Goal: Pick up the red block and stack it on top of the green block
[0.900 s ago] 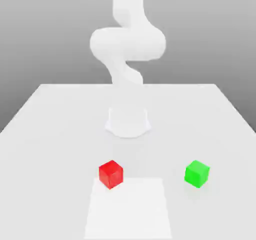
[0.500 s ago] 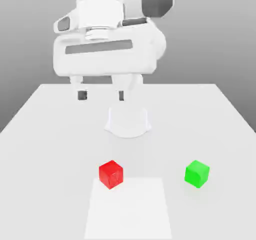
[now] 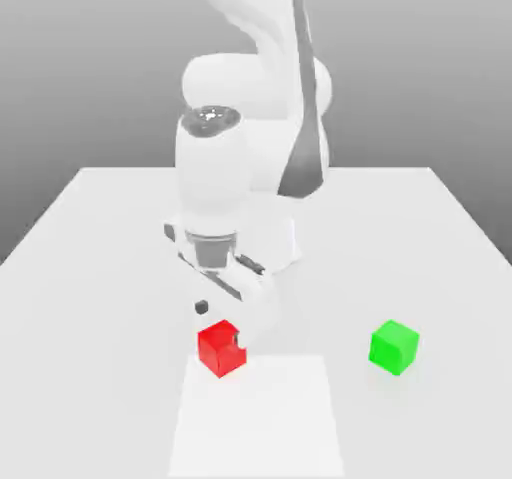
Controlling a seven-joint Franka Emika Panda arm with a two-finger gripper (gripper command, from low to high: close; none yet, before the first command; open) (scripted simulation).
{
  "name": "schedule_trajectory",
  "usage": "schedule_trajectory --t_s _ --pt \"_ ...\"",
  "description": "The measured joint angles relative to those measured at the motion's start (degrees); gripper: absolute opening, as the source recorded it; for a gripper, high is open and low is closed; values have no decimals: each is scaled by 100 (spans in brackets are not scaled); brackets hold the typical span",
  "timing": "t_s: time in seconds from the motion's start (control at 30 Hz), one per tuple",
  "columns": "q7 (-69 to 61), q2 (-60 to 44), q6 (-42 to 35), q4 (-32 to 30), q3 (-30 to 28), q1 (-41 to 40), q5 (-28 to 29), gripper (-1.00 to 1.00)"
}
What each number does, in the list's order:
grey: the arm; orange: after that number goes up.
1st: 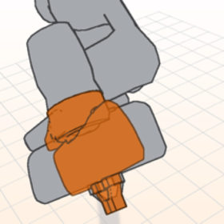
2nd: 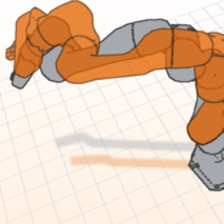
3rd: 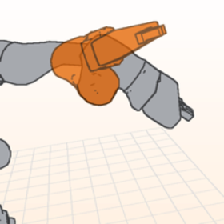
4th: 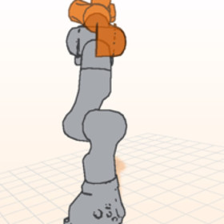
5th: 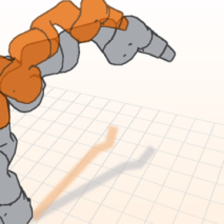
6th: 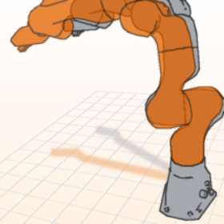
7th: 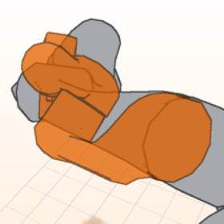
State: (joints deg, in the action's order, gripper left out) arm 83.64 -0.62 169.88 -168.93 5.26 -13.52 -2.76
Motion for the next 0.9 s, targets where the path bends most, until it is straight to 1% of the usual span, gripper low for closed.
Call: schedule_trajectory --t_s 0.13,0.23,0.27,0.5,0.73,0.9 --pt "155 -458 411 44 -143 84 215 0" --pt "279 -805 727 58 -385 303 353 0" --pt "300 -889 804 59 -448 367 369 -100" --pt "316 -895 818 60 -449 362 391 -100" --pt "25 -166 154 20 -212 213 32 -100" --pt "21 389 -328 -66 -197 211 5 -100"
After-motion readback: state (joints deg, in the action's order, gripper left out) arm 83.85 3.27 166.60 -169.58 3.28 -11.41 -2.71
